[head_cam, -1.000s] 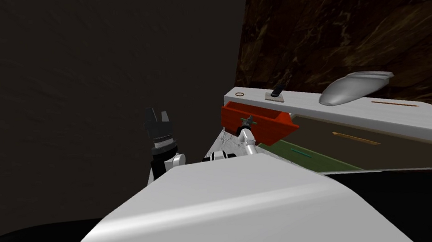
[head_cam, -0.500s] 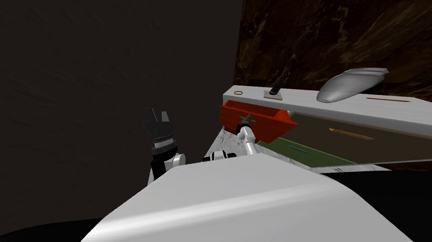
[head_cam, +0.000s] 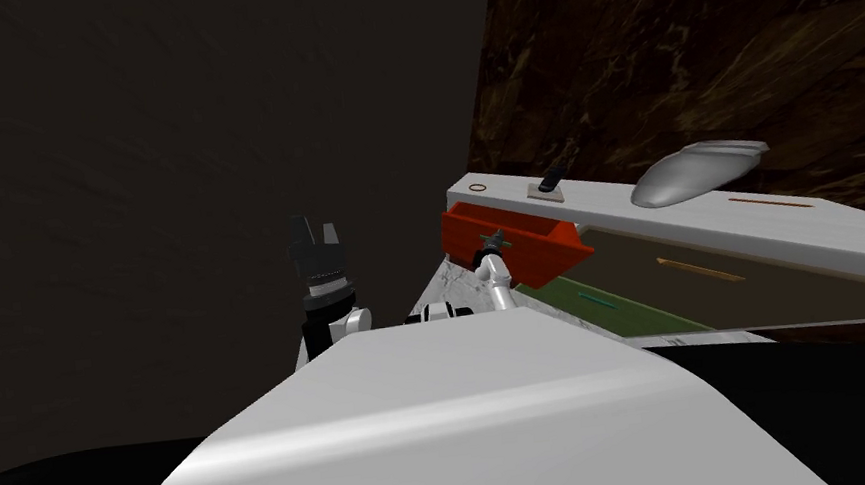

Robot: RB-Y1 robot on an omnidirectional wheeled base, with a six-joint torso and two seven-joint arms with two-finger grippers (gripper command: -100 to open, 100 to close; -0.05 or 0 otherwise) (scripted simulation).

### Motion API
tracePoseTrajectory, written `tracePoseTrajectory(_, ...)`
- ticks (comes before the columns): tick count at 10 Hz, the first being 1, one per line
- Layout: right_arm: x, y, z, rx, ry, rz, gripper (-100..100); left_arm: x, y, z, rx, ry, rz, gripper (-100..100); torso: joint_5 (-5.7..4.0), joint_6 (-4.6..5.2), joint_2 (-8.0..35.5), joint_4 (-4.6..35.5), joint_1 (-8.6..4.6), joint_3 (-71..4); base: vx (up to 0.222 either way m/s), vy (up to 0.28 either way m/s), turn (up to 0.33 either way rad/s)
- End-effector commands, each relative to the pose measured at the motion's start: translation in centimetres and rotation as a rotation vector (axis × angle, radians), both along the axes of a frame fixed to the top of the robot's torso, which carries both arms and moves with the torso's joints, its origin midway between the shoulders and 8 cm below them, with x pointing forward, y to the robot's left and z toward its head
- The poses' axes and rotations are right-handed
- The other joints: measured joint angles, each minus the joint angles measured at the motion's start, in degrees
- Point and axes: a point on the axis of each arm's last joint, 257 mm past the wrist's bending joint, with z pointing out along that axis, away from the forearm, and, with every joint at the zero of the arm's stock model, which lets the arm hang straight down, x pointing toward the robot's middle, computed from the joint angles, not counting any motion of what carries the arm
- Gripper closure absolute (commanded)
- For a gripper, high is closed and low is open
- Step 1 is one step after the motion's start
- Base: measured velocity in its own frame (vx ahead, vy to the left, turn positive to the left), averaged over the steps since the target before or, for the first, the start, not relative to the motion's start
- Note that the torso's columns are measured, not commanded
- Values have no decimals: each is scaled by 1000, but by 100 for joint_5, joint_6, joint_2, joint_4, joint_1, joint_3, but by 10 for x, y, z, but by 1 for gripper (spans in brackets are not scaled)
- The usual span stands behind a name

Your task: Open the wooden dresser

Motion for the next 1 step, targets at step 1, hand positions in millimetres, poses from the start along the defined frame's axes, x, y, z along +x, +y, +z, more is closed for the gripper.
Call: tracePoseTrajectory(1, 0, 0, -1, 0, 2, 0, 0, 0, 0, 0, 0, 0, 0, 0, -2, -1, -3, -3, -1, -2, 0, 0, 0)
